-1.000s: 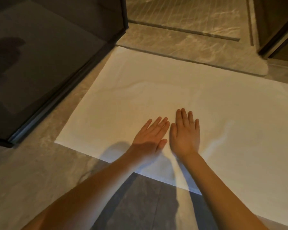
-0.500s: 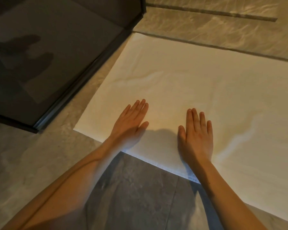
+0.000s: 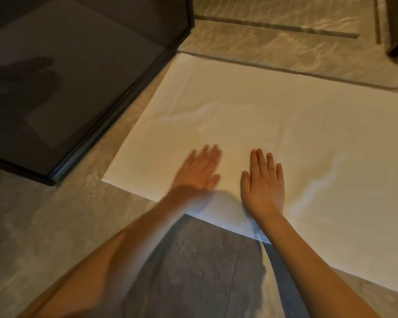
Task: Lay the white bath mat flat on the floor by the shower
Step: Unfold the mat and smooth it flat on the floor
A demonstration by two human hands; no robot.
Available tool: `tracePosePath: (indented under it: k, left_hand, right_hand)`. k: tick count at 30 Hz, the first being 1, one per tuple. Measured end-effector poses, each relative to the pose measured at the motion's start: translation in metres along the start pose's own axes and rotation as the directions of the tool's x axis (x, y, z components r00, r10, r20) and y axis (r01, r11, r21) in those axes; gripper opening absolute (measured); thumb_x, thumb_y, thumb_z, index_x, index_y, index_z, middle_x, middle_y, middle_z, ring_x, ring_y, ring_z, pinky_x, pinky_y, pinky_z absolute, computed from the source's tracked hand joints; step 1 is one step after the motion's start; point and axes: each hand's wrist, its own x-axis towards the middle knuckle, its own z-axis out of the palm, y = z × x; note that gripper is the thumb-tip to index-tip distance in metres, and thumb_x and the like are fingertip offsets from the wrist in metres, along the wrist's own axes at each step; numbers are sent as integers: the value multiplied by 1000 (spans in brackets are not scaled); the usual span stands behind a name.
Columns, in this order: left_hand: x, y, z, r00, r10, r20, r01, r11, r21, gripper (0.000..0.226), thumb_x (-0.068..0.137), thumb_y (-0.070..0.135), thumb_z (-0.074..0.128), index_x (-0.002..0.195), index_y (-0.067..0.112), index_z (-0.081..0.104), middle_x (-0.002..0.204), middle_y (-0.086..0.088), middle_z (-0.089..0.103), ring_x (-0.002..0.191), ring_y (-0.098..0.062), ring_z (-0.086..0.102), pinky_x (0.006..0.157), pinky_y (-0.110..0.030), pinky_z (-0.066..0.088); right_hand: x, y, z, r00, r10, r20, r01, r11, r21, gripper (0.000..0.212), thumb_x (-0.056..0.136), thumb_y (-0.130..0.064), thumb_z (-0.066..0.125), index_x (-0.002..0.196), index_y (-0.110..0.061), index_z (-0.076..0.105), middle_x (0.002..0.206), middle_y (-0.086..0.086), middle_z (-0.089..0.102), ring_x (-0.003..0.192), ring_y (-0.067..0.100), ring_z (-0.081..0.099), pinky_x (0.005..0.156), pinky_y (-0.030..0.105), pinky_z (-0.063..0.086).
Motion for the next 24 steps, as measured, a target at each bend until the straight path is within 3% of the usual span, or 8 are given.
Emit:
tracePosePath:
  k: [5,8,13,15,17,19,21,24]
  left_hand:
    - [18,35,16,986,157,54,-157,988,6,58,101,44,10,154,22,0,162,7,-4,146,-8,-14,119,-32,-10]
    - [26,22,13,986,162,26,-163,987,8,56,102,41,12,154,25,-1,162,8,-3,146,-7,-12,119,-32,-6]
    - [18,-60,-5,992,-125,-35,126,992,9,57,102,42,12,154,22,-1,162,1,-2,148,-13,-5,119,-33,-1]
    - [9,-93,-14,949,-313,-38,312,950,-17,59,102,41,13,154,16,1,163,-3,-1,148,-16,-4,120,-36,1]
    - [5,-104,-21,914,-405,-21,404,914,-34,61,102,42,12,154,14,0,163,-5,-3,148,-17,-6,121,-38,0]
    - [16,-90,-25,940,-336,-60,336,942,-13,61,101,42,10,155,13,3,163,-4,-1,149,-18,-4,120,-37,-2]
    - [42,-60,-25,978,-178,-109,180,984,13,59,101,39,14,155,15,8,163,-2,5,149,-16,0,119,-34,-4]
    - [90,-7,-19,996,-4,-87,5,1000,10,56,103,33,21,155,16,9,163,0,6,149,-15,0,119,-33,-5]
  right_hand:
    - [1,-3,-1,1000,6,-9,-6,999,-32,61,99,-37,14,156,-15,13,163,1,11,151,20,2,122,40,2]
    - [1,-2,0,1000,6,-4,-6,999,-33,63,97,-39,9,156,-16,10,164,-1,8,151,19,0,122,38,-1]
    - [0,-1,-1,1000,7,14,-7,1000,-24,63,98,-39,9,156,-17,6,164,-2,3,150,18,-4,122,37,-3]
    - [0,-4,-3,1000,9,29,-9,1000,-12,61,99,-37,12,156,-17,6,164,-2,3,151,18,-5,122,37,-2]
    - [0,-8,-8,999,15,44,-16,1000,8,59,101,-35,18,156,-16,8,164,0,5,151,20,-2,122,40,1]
    - [8,-14,-18,1000,1,20,-2,998,59,58,102,-34,24,156,-14,13,164,4,11,151,24,4,122,42,6]
    - [33,-22,-28,998,-31,-51,36,994,100,57,103,-32,27,155,-13,16,163,6,16,150,25,9,121,42,10]
    - [90,-28,-39,998,-11,-60,17,995,97,56,104,-30,23,156,-12,13,163,6,12,150,24,6,122,40,7]
